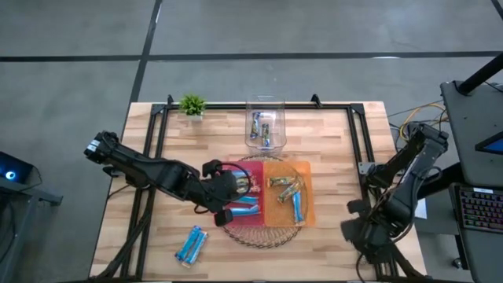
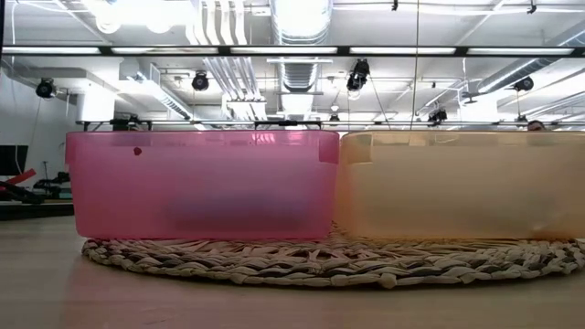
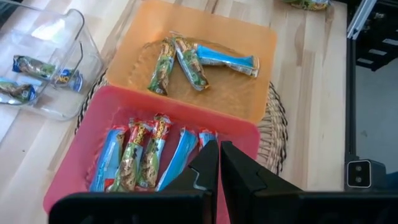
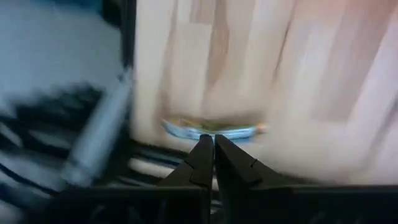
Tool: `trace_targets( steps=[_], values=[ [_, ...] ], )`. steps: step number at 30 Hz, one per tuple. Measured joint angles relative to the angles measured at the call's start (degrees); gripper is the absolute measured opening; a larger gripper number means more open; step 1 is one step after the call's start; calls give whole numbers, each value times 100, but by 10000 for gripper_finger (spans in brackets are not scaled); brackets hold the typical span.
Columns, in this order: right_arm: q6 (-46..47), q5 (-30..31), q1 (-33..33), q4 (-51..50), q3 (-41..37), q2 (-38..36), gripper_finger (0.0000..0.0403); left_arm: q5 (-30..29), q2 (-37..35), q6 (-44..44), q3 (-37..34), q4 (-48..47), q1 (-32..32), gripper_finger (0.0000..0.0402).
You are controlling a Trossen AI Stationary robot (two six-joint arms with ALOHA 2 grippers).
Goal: Pick and place Granola Bars by type
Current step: Put the yellow granola bar into the orange bin
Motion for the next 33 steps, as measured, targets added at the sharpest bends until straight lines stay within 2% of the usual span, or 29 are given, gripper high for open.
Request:
trace_targets(
  steps=[4, 7, 12, 15, 21, 26, 29, 33],
  values=[
    [2486, -13, -127, 728, 11, 0, 8, 1, 0, -167, -139, 1, 0, 0],
    [4012, 24, -145, 1158, 8, 35, 8, 3, 4, -300, -267, -5, 0, 0],
    [5483, 749, -89, 1283, -31, 220, 8, -16, 4, -328, -317, 27, 18, 0],
    [5596, 771, -116, 1199, -201, 402, 8, -69, 4, -312, -317, 145, 69, 0],
    [5147, -488, -353, 346, -763, 712, 8, -110, 4, -176, -317, 531, 180, 0],
    [4784, -791, -592, 609, -1177, 606, 13, -102, 4, -173, -317, 627, 212, 0],
    [4640, -916, -728, 1008, -1334, 551, 34, -93, 4, -174, -317, 629, 212, 0],
    [4488, -1158, -874, 1030, -1513, 550, 83, -65, 4, -181, -317, 637, 212, 0]
  ],
)
